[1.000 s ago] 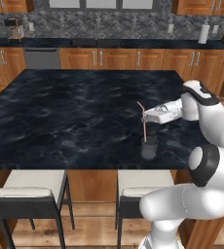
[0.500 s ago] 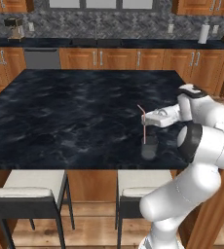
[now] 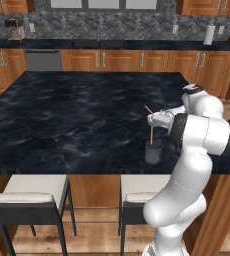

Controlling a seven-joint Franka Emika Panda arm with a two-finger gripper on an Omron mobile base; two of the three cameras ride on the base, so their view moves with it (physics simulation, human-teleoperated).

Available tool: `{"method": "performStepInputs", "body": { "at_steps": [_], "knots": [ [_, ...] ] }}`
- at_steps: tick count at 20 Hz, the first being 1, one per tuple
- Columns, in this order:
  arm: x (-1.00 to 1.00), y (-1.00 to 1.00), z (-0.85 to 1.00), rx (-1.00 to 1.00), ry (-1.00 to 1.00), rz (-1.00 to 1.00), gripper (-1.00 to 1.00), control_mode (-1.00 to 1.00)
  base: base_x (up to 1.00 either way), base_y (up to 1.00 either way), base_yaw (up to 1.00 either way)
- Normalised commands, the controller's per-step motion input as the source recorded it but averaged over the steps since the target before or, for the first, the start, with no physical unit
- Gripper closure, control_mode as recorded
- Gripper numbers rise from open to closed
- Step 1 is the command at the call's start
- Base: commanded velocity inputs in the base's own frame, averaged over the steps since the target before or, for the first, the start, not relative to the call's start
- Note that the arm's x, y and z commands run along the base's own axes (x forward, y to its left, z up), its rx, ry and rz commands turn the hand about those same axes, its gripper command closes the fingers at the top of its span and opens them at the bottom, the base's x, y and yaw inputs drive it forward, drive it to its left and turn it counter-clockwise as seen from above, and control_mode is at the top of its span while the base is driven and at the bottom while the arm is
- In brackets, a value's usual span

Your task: Take a straw from the drawer in front and place it inside the glass cup on the dining counter.

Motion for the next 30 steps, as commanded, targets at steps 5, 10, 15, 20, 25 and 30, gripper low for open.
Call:
{"method": "performStepInputs", "body": {
  "at_steps": [5, 10, 15, 20, 25, 30],
  "knots": [
    [0.13, -0.2, -0.17, 0.0, -0.01, 0.0, 1.0, -1.0, 0.0, 0.0, 0.0],
    [0.0, -0.03, -0.35, 0.0, -0.01, 0.01, 1.0, -1.0, 0.0, 0.0, 0.0],
    [0.15, 0.0, -0.27, 0.0, 0.0, 0.0, 1.0, -1.0, 0.0, 0.0, 0.0],
    [0.27, 0.0, -0.21, 0.0, 0.0, 0.01, 1.0, -1.0, 0.0, 0.0, 0.0],
    [0.26, -0.12, -0.24, 0.0, 0.0, 0.0, 1.0, -1.0, 0.0, 0.0, 0.0],
    [0.2, -0.12, -0.09, 0.0, -0.02, 0.02, 1.0, -1.0, 0.0, 0.0, 0.0]
  ]
}}
